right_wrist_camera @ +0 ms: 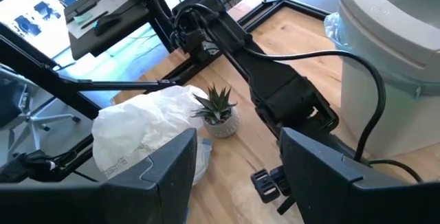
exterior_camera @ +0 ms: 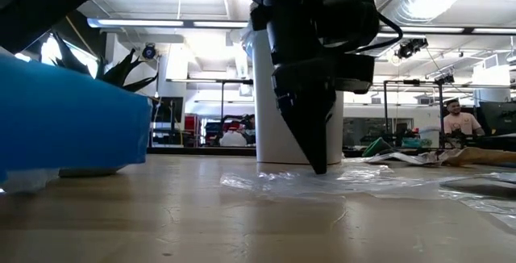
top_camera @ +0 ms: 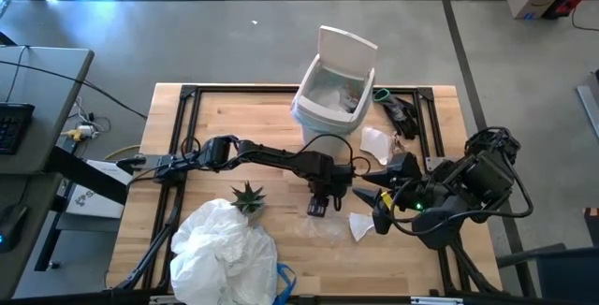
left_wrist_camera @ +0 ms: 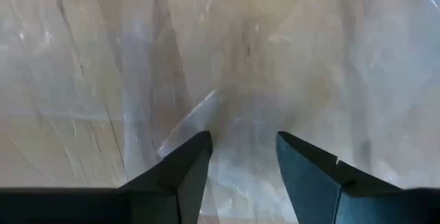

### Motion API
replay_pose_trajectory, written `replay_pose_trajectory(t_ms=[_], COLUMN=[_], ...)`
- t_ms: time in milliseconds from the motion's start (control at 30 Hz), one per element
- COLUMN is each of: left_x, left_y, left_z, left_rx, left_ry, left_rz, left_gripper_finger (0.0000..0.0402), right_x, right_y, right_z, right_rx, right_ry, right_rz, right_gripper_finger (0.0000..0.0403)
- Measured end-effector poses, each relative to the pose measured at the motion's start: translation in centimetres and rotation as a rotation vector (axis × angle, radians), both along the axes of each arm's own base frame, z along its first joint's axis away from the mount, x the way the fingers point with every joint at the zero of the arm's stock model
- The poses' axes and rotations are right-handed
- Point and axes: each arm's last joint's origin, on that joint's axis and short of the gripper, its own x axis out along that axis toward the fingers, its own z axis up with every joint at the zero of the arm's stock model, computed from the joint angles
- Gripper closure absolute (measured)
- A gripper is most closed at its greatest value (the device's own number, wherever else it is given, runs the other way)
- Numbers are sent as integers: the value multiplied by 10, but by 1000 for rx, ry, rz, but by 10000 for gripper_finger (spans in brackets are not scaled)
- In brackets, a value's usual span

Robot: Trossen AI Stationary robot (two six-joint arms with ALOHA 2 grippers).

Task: Place trash/remove bag and relplace
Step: Put the transparent plastic into the trash bin

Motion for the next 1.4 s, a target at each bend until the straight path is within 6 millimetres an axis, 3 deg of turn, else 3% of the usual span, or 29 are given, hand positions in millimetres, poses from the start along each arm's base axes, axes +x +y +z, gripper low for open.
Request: replay_pose_trajectory(t_ms=[167,400,700,900,1200,1400], left_x=[0,0,-9,-18,-39,-43], left_y=[-5,-5,-5,-4,-1,2], left_z=[-2,-3,21,68,121,129], left_rx=[53,96,8,-40,-55,-41], left_ry=[-10,-10,8,-52,-104,-108], left_rz=[-2,-1,-31,-20,6,6], left_gripper_finger=[274,391,401,401,401,402], right_x=[-1,-1,-1,0,0,0], right_y=[2,2,3,3,3,3], right_z=[0,0,0,-1,-1,-1], right_rx=[2,-14,-28,-64,-67,-72], right_ry=[-1,-10,-4,6,4,4], right_rz=[6,2,7,20,18,19], right_gripper_finger=[208,208,208,208,208,208])
